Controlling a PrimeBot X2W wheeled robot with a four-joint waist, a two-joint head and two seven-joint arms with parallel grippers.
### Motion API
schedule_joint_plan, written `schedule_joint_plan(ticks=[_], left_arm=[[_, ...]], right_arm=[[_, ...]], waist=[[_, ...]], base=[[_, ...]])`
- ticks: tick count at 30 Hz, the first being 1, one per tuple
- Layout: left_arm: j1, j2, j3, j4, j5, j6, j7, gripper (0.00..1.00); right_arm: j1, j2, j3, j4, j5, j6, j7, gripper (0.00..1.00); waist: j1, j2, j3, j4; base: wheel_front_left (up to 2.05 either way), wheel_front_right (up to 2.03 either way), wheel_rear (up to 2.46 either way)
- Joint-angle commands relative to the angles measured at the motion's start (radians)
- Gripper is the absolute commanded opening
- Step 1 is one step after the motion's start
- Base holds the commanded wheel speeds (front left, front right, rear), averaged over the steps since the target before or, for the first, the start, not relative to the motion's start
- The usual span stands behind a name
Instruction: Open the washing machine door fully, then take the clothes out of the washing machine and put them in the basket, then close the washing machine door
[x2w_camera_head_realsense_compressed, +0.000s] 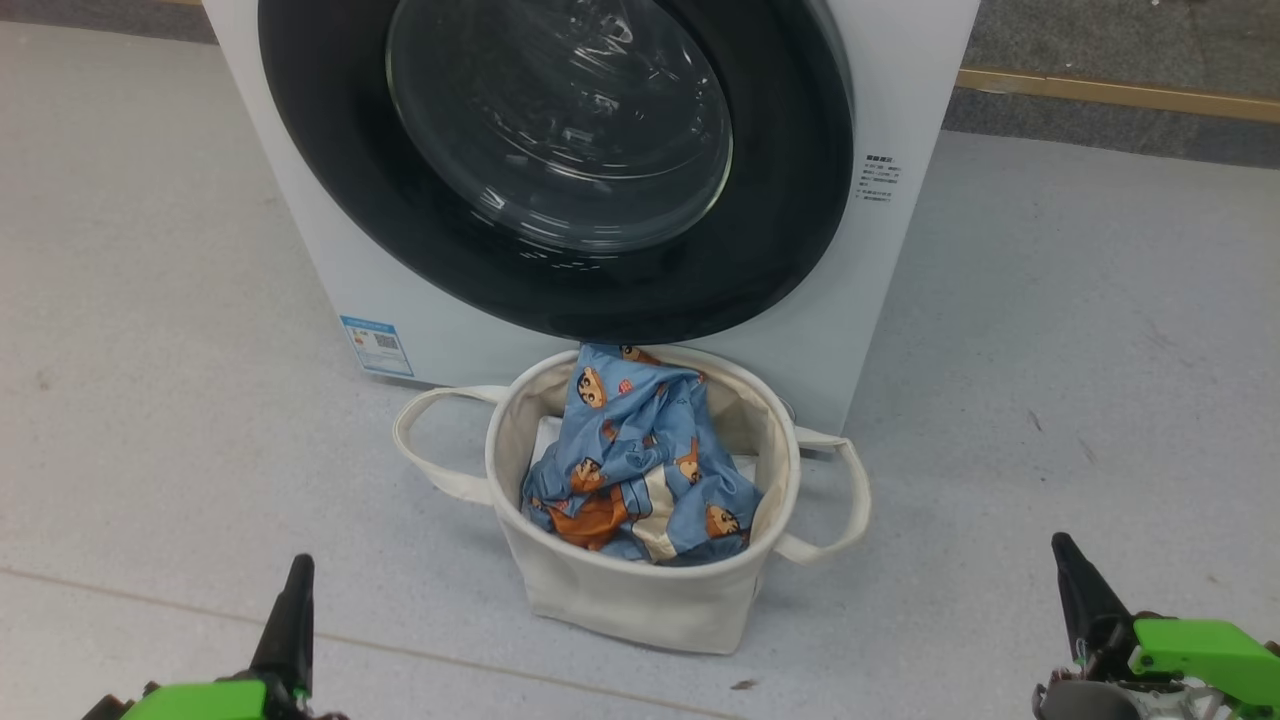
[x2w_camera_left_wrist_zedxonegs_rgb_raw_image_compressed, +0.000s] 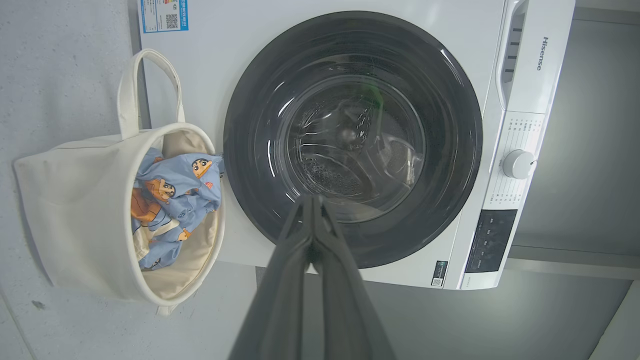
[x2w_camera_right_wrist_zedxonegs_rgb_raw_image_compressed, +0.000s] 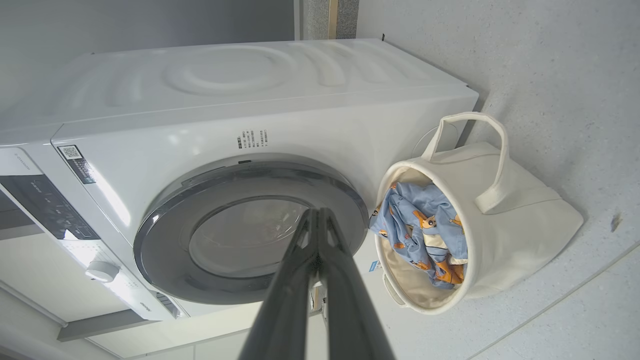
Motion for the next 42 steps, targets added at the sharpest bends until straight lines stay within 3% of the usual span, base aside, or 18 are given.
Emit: schedule_joint_plan(ticks=[1, 42], left_arm=[[-0.044, 0.007, 0.035, -0.036, 0.004, -0.007, 0.008, 0.00], [-0.045, 0.003, 0.040, -0.035, 0.009, -0.007, 0.013, 0.00]], right_arm=[[-0.049, -0.004, 0.016, -0.030, -0.008, 0.000, 0.008, 0.00], [-0.050, 0.000, 0.010, -0.030, -0.013, 0.000, 0.013, 0.00]], waist=[[0.0000, 0.0000, 0.000, 0.000], [0.0000, 0.0000, 0.000, 0.000]], base=[[0.00, 0.00, 0.00], [0.00, 0.00, 0.00]])
